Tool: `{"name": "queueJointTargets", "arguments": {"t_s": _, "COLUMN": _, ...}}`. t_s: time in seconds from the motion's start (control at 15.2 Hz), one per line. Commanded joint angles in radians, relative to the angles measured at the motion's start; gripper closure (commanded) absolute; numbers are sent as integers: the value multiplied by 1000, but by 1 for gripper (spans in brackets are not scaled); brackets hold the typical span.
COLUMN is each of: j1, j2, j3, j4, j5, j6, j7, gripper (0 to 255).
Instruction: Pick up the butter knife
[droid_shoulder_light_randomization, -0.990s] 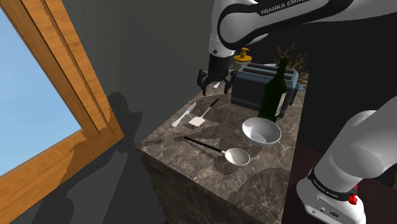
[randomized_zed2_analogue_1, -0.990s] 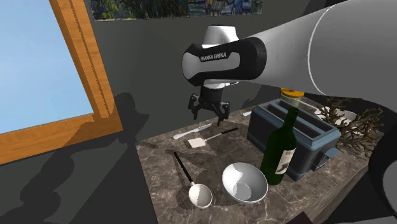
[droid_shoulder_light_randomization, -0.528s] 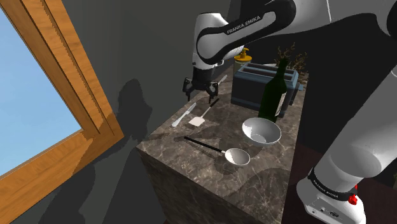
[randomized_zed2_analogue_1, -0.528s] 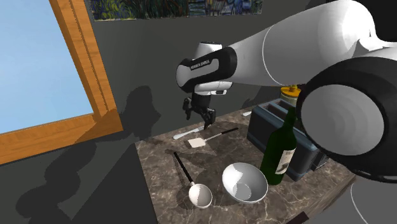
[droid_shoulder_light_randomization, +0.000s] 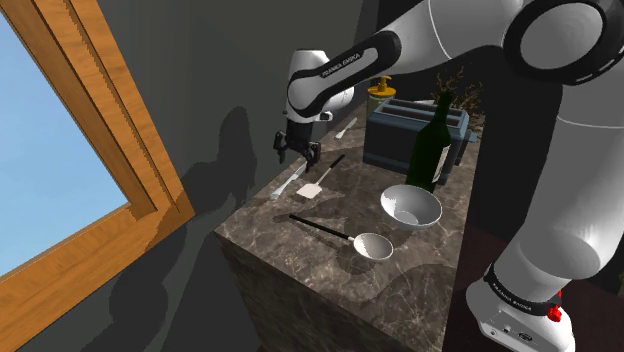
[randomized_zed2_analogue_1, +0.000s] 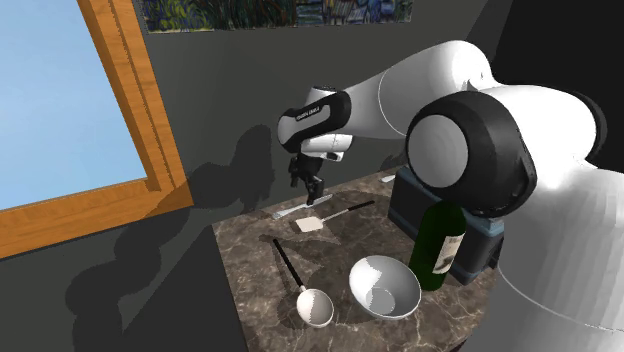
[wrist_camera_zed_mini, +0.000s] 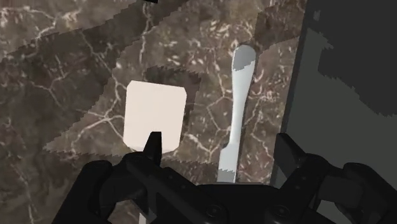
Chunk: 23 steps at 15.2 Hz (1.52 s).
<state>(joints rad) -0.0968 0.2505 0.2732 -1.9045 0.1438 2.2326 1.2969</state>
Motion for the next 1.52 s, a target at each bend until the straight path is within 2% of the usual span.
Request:
{"name": "queueJointTargets", "arguments": {"t_s": 0.0, "j1": 2, "j2": 83, "j3": -17, "j4": 67, "j5": 2, "j6": 18, "j7": 67, "gripper": 0}}
{"name": "queueJointTargets", "arguments": {"t_s": 0.2, "j1": 8, "j2": 158, "j3": -35, "j4": 128, "j5": 10, "j6": 37, "j7": 134, "gripper": 0}}
{"name": "queueJointTargets", "arguments": {"t_s": 0.79, "j1": 13, "j2": 212, "j3": -38, "j4": 100, "j5": 8, "j6": 117, "j7": 122, "gripper": 0}}
{"name": "queueJointTargets", "arguments": {"t_s": 0.86, "j1": 12, "j2": 211, "j3": -38, "j4": 101, "j5": 8, "j6": 115, "j7": 122, "gripper": 255}}
{"name": "queueJointTargets", "arguments": {"t_s": 1.45, "j1": 13, "j2": 212, "j3": -38, "j4": 100, "j5": 8, "j6": 117, "j7": 122, "gripper": 255}}
